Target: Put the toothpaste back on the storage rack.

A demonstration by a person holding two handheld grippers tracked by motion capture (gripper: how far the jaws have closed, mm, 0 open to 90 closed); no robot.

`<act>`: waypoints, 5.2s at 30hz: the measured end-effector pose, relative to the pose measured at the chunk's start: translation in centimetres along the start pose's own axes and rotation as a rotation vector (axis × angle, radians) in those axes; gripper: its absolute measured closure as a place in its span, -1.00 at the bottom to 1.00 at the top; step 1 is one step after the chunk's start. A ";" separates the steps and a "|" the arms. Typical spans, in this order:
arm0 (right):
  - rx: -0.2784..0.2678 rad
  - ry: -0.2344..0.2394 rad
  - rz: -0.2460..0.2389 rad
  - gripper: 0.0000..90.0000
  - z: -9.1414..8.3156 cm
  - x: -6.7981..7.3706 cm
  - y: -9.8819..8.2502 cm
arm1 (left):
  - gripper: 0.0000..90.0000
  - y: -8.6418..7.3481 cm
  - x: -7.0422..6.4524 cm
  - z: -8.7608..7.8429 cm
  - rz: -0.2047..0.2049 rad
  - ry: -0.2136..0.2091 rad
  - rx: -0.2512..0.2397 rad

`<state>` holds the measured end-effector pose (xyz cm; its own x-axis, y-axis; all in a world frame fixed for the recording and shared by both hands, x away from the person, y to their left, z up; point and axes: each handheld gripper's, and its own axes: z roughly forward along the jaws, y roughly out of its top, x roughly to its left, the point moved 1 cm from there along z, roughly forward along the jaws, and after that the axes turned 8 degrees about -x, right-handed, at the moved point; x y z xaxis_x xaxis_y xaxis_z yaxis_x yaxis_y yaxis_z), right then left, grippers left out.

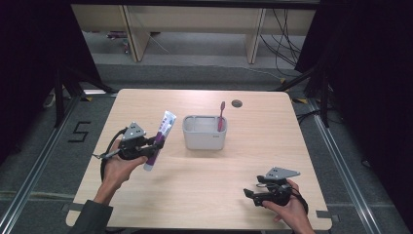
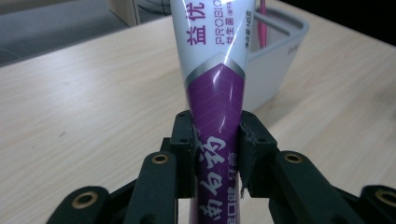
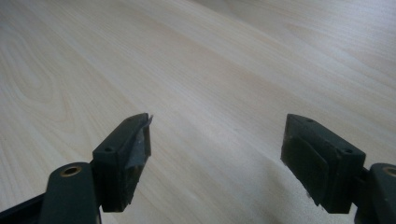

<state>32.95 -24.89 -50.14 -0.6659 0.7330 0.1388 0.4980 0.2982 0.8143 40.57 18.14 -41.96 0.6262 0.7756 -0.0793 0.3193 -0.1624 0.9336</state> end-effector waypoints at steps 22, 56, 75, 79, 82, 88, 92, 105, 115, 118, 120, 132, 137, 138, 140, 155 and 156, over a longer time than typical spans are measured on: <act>0.001 -0.001 -0.016 -0.45 0.0 -0.1 0.0 | 0.56 4.2 0.0 2.5 -0.065 0.046 -0.202; -0.006 0.019 0.005 -0.45 0.2 0.0 0.0 | 0.56 8.8 -3.5 11.0 -0.140 0.013 -0.310; -0.009 0.021 -0.009 -0.45 0.1 -0.2 0.1 | 0.55 7.1 -4.2 14.7 -0.113 0.021 -0.313; -0.017 0.025 0.000 -0.45 0.1 -0.1 0.0 | 0.55 6.4 -4.2 15.1 -0.117 0.018 -0.302; -0.009 0.022 -0.022 -0.45 0.1 -0.3 0.1 | 0.54 5.8 -4.1 15.4 -0.119 0.022 -0.295; -0.007 0.026 -0.006 -0.45 0.1 -0.1 0.1 | 0.54 4.7 -4.1 15.7 -0.109 0.030 -0.270; -0.006 0.027 -0.003 -0.45 0.1 -0.1 0.1 | 0.54 4.1 -4.1 15.9 -0.095 0.036 -0.247; 0.003 0.033 -0.008 -0.45 0.2 0.0 0.0 | 0.53 2.7 -4.1 16.1 -0.095 0.055 -0.212; 0.007 0.029 -0.002 -0.45 0.2 0.0 0.0 | 0.51 2.9 -4.7 15.7 -0.046 0.070 -0.183; 0.004 0.032 -0.004 -0.45 0.2 0.0 0.0 | 0.50 2.8 -4.7 15.7 -0.033 0.079 -0.168; 0.008 0.030 -0.007 -0.45 0.2 0.0 0.0 | 0.48 2.7 -4.7 15.7 -0.034 0.086 -0.167; 0.013 0.026 -0.004 -0.45 0.2 0.0 -0.1 | 0.22 4.2 -6.0 12.7 -0.001 0.089 -0.217; 0.012 0.026 -0.009 -0.45 0.3 -0.1 -0.1 | 0.14 4.2 -5.5 12.1 -0.022 0.091 -0.207; 0.011 0.025 -0.008 -0.45 0.3 -0.1 -0.1 | 0.13 4.2 -5.4 12.0 -0.016 0.097 -0.203; 0.009 0.031 -0.006 -0.45 0.3 -0.1 -0.1 | 0.07 4.1 -5.1 11.8 -0.027 0.101 -0.197; 0.003 0.019 0.000 -0.45 0.2 -0.1 0.0 | -0.31 2.0 -3.6 7.9 -0.082 0.102 -0.139; 0.007 0.017 -0.006 -0.45 0.2 -0.1 0.0 | -0.31 1.8 -3.4 7.6 -0.089 0.105 -0.138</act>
<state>33.15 -24.87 -50.32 -0.6782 0.7207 0.1438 0.4977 0.3064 0.8114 44.41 10.57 -42.66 0.5204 0.8435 -0.1333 0.2652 -0.0112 0.9641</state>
